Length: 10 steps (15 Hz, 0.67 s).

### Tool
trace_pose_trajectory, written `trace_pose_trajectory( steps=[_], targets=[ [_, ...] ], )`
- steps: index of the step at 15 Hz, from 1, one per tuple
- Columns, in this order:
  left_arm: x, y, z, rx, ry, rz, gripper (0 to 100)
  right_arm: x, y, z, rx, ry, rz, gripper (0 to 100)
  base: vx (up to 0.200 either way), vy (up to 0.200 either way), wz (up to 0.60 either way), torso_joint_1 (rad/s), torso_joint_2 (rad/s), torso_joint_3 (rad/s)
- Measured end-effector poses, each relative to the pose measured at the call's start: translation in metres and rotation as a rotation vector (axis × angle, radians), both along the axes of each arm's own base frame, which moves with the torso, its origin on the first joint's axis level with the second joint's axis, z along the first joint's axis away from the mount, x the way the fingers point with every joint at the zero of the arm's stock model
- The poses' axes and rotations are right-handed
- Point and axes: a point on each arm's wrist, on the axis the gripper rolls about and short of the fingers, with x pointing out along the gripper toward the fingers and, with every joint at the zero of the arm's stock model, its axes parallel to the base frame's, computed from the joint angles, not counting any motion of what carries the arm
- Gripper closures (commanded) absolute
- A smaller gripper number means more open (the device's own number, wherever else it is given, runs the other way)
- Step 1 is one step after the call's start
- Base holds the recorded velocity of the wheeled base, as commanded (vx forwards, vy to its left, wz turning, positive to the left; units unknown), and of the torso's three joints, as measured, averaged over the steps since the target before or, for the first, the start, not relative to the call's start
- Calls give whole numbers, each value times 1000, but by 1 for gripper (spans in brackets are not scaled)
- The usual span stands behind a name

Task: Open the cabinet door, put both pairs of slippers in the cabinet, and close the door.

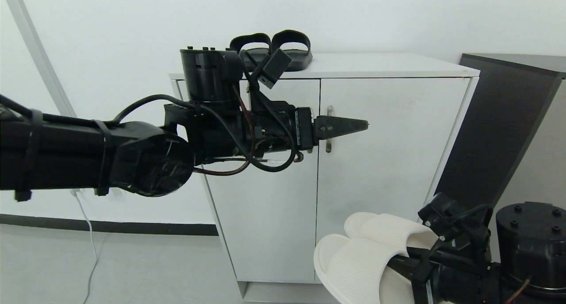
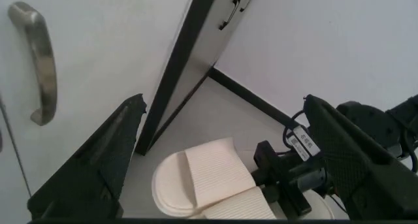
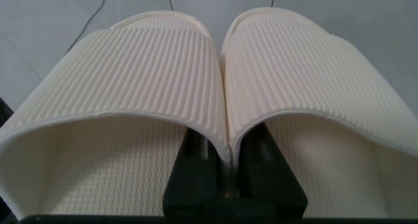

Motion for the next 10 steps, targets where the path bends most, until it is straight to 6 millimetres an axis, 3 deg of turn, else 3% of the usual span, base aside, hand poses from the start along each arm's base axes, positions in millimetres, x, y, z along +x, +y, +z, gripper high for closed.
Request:
trace_pose_trajectory(
  steps=[10],
  targets=[
    [45,-11,-11,2,-6,179,0,0,0,-1,-3,2,0,100,0,0,0,0,0,0]
  ],
)
